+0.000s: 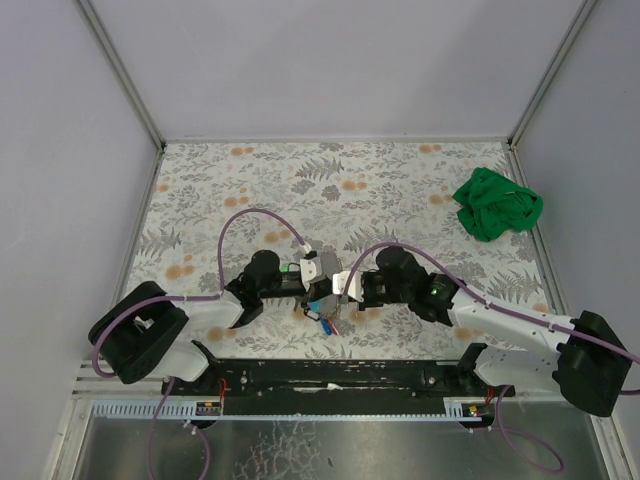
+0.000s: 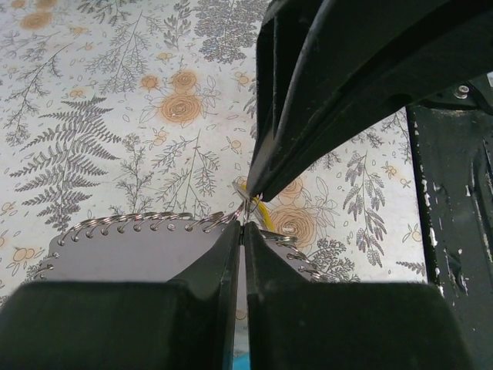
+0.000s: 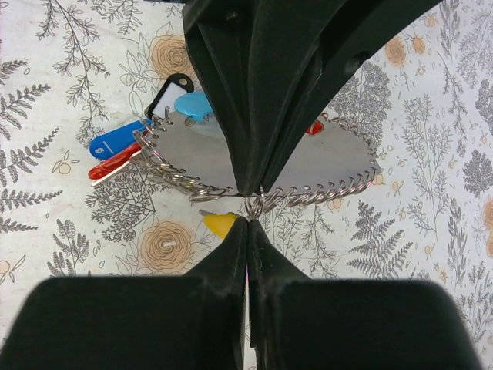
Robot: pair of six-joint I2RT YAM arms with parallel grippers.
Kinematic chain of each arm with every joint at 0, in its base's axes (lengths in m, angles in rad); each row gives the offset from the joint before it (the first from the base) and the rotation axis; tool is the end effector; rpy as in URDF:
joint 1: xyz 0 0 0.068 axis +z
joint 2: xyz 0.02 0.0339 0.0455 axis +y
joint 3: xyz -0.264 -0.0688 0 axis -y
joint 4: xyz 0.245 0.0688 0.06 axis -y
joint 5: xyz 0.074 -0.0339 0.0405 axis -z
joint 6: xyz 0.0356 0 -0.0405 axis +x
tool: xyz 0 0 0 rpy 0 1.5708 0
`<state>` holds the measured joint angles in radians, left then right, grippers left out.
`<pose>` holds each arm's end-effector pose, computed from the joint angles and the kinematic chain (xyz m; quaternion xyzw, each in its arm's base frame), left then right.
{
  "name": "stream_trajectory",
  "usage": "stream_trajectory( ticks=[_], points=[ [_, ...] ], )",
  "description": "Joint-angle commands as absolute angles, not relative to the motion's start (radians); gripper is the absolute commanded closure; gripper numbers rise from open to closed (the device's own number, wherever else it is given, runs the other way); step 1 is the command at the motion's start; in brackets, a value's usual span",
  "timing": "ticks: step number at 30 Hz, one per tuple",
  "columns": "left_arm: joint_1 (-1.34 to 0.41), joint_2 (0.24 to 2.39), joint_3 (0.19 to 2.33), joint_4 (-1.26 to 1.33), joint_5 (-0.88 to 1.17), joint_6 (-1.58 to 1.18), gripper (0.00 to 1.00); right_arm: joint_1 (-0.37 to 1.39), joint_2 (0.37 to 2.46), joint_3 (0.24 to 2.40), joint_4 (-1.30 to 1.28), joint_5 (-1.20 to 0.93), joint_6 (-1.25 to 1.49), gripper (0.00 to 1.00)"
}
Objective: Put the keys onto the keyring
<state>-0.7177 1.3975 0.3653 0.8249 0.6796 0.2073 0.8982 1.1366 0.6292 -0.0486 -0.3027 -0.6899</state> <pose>0.1745 -0.1820 0.1731 0.5146 0.5615 -0.4004 0.5095 0.1437 0.1974 0.2294 -0.6676 0.5534 0.1810 0.4640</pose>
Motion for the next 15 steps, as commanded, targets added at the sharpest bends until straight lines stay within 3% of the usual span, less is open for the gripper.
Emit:
stream_trajectory(
  ticks=[1,15],
  points=[
    [-0.709,1.395,0.381,0.967,0.646,0.149,1.0,0.911,1.101,0.603,-0.01,-0.245,-0.694,1.0],
    [-0.712,1.469,0.327,1.353,0.58,-0.092,1.0,0.911,1.016,0.536,0.121,-0.278,-0.673,1.0]
  ],
)
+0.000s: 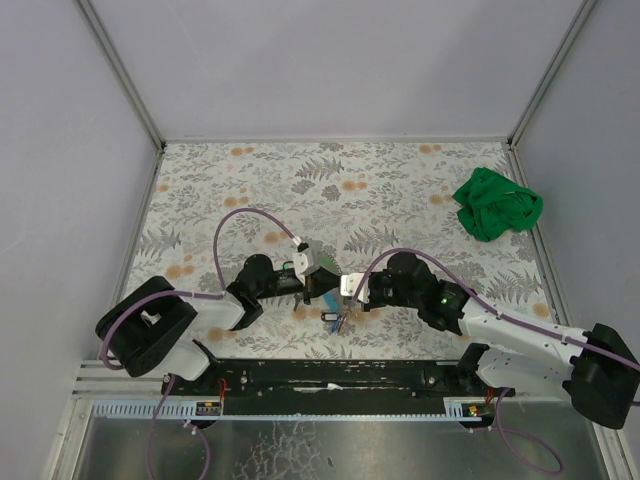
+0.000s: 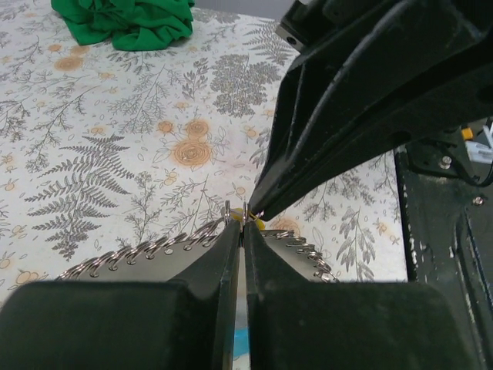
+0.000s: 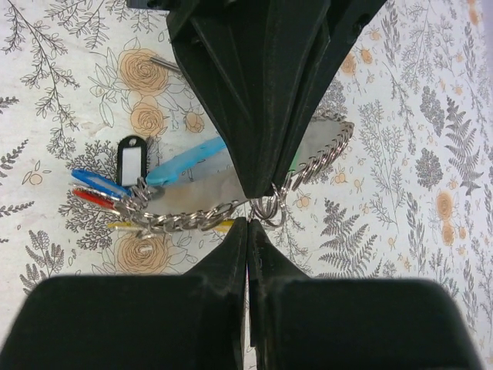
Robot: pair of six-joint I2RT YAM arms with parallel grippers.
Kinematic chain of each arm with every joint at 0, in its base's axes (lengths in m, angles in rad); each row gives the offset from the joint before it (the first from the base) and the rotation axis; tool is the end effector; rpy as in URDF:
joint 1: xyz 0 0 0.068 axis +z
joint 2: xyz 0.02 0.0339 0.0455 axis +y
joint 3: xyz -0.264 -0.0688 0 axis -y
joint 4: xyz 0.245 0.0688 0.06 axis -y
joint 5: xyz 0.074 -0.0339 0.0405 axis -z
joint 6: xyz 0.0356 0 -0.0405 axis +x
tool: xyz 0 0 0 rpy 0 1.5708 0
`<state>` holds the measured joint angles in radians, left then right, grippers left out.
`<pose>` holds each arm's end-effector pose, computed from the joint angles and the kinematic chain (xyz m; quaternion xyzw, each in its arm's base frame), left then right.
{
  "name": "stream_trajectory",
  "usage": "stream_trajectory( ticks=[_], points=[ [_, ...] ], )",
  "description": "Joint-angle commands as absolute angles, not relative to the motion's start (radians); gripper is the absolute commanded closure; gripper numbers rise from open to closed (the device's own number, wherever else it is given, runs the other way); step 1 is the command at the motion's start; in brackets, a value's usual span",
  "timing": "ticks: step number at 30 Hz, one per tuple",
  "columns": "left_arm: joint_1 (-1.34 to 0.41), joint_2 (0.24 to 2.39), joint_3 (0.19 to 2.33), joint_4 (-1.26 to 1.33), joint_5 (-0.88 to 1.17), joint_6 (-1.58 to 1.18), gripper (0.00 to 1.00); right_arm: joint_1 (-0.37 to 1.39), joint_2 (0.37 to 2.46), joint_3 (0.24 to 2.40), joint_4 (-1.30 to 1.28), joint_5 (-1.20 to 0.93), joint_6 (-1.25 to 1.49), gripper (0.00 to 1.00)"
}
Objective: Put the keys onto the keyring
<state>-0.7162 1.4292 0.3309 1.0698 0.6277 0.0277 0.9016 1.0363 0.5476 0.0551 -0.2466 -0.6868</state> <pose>0.1752 -0.1802 0.1811 0.4483 0.5572 -0.4321 0.5493 0.1349 0.1846 0.2330 -0.6429 0.5389 0.1603 0.5202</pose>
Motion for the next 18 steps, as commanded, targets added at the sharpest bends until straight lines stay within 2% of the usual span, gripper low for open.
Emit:
stream_trajectory(
  ticks=[1,7,18],
  points=[
    [-0.715,1.48,0.326,1.382,0.571,-0.107,1.0,0.91,1.008,0.53,0.138,-0.274,-0.672,1.0],
    [-0.724,1.506,0.313,1.436,0.533,-0.129,1.0,0.911,0.957,0.531,0.165,-0.217,-0.713,1.0],
    [-0.721,1.387,0.291,1.262,0.508,-0.032,0.78,0.911,0.911,0.627,0.036,-0.156,-0.811,1.0]
  ],
)
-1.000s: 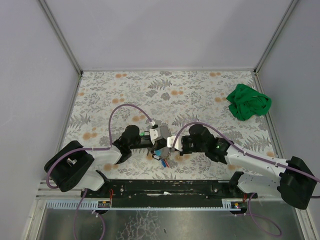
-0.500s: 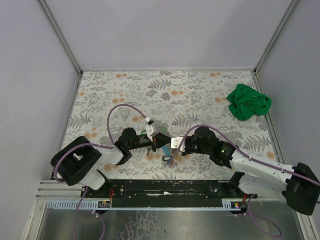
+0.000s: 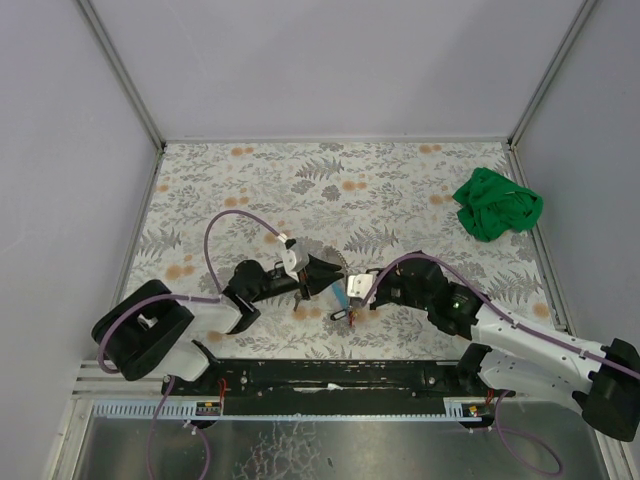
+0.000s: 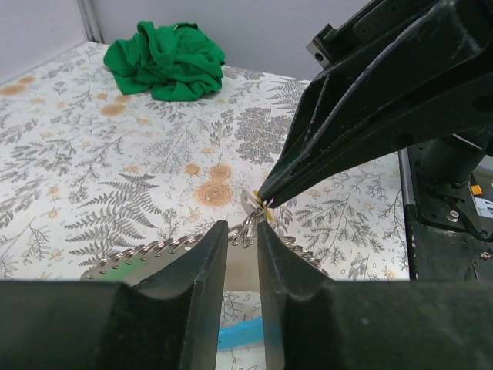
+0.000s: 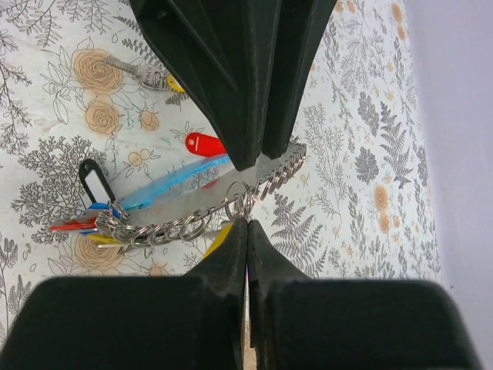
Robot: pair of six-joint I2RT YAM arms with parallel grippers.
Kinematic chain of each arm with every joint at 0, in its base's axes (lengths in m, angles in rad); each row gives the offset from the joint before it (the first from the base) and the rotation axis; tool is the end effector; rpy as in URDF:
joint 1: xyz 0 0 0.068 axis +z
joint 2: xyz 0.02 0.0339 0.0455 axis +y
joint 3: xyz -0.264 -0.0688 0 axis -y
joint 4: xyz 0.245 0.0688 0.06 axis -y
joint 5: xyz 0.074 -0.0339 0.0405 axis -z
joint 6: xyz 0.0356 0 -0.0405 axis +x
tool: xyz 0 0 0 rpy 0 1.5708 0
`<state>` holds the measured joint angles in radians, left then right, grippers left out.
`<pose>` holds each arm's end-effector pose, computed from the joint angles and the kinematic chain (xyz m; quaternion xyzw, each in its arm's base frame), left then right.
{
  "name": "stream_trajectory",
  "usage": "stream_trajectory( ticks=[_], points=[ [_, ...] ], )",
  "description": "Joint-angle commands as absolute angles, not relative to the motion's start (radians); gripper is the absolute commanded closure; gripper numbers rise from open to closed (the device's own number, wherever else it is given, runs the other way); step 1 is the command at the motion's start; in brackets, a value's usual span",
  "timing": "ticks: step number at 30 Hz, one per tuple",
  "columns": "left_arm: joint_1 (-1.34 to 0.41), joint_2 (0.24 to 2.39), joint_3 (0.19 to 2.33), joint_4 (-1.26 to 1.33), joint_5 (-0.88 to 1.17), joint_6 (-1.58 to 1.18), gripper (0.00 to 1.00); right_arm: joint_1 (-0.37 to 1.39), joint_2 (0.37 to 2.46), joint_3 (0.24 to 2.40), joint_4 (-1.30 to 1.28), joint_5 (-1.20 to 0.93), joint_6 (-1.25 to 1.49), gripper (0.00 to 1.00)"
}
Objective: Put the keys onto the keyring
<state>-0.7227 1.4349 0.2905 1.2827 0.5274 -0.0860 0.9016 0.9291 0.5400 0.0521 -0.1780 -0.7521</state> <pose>0.1711 -0.1748 0.1913 0.3851 0.5405 -0.4438 0.6021 0.1280 0.1720 0.2515 -0.6326 0.5124 0.1153 0.5692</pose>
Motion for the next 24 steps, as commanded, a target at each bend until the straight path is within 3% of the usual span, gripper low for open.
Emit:
stream_trajectory(
  ticks=[1,8,24],
  points=[
    [-0.72,1.377,0.292,1.249,0.514,-0.024,0.76,0.911,0.914,0.639,0.018,-0.162,-0.817,1.0],
    [-0.709,1.341,0.338,1.097,0.59,0.06,0.7,0.91,0.929,0.692,-0.058,-0.201,-0.853,1.0],
    [-0.683,1.374,0.481,0.816,0.799,0.203,0.73,0.911,0.953,0.712,-0.091,-0.242,-0.907,1.0]
  ],
)
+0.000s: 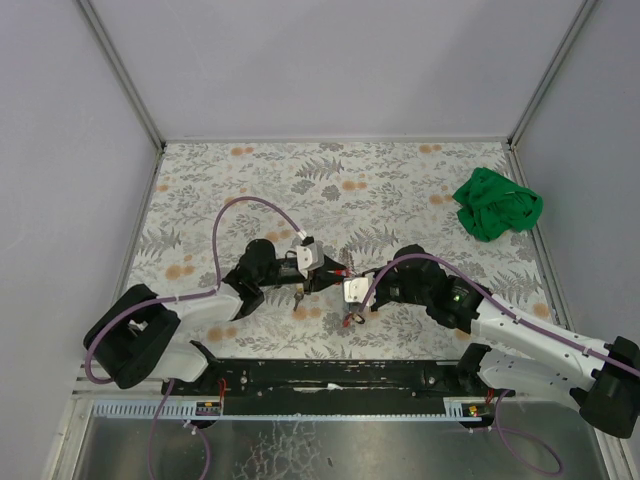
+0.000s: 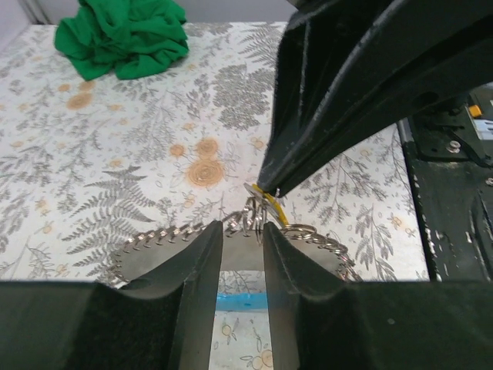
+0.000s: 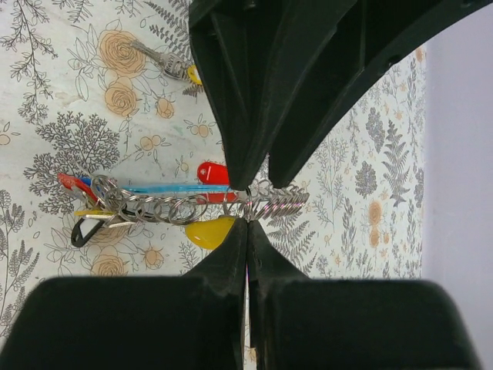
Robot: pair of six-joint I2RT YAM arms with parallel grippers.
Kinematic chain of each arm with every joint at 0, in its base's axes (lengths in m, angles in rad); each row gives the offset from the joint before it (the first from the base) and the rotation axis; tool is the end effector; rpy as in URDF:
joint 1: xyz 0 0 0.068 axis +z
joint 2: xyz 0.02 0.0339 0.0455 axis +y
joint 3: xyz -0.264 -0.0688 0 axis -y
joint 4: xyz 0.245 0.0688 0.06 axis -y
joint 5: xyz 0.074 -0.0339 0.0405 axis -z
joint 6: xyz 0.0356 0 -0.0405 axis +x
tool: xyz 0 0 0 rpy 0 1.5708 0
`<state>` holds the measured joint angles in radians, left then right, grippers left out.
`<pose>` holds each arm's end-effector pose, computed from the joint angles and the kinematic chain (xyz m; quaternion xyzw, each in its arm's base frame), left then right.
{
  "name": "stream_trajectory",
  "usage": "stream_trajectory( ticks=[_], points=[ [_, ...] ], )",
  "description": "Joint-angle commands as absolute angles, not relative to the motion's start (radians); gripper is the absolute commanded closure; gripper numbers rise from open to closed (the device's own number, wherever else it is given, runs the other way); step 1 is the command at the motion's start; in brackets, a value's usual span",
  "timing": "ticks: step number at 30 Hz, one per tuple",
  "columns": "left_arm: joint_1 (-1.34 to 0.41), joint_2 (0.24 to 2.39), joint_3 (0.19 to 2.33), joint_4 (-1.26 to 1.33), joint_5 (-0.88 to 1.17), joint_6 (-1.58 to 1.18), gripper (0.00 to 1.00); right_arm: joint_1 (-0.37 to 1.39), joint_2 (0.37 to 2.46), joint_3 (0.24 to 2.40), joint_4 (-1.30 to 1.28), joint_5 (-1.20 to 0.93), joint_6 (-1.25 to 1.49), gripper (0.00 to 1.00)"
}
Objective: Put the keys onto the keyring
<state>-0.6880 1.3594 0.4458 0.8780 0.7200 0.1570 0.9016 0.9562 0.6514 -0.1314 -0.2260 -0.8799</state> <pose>0.1879 -0.1848 0.2107 0.4993 0.5139 -0.4151 0.5606 0.1290 0.1759 0.2670 -0.6897 0.4798 0.1009 0.5329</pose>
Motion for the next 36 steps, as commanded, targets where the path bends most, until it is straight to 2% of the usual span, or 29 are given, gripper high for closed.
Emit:
stream_trajectory(
  ticks=[1,16,20,24,36],
  points=[
    [-0.683,1.374,0.483,0.81,0.811,0.206,0.73,0.91,0.953,0.712,-0.091,-0.244,-0.908,1.0],
    [-0.683,1.403,0.54,0.753,0.84,0.223,0.77,0.91,0.957,0.715,-0.097,-0.264,-0.913,1.0],
    [-0.683,1.417,0.555,0.734,0.854,0.221,0.85,0.91,0.953,0.715,-0.1,-0.264,-0.913,1.0],
    [-0.683,1.413,0.553,0.726,0.85,0.22,1.0,0.911,0.946,0.716,-0.103,-0.257,-0.909,1.0],
    [-0.677,1.374,0.468,0.907,0.637,0.035,1.0,0.911,0.905,0.629,-0.032,-0.166,-0.825,1.0]
  ],
)
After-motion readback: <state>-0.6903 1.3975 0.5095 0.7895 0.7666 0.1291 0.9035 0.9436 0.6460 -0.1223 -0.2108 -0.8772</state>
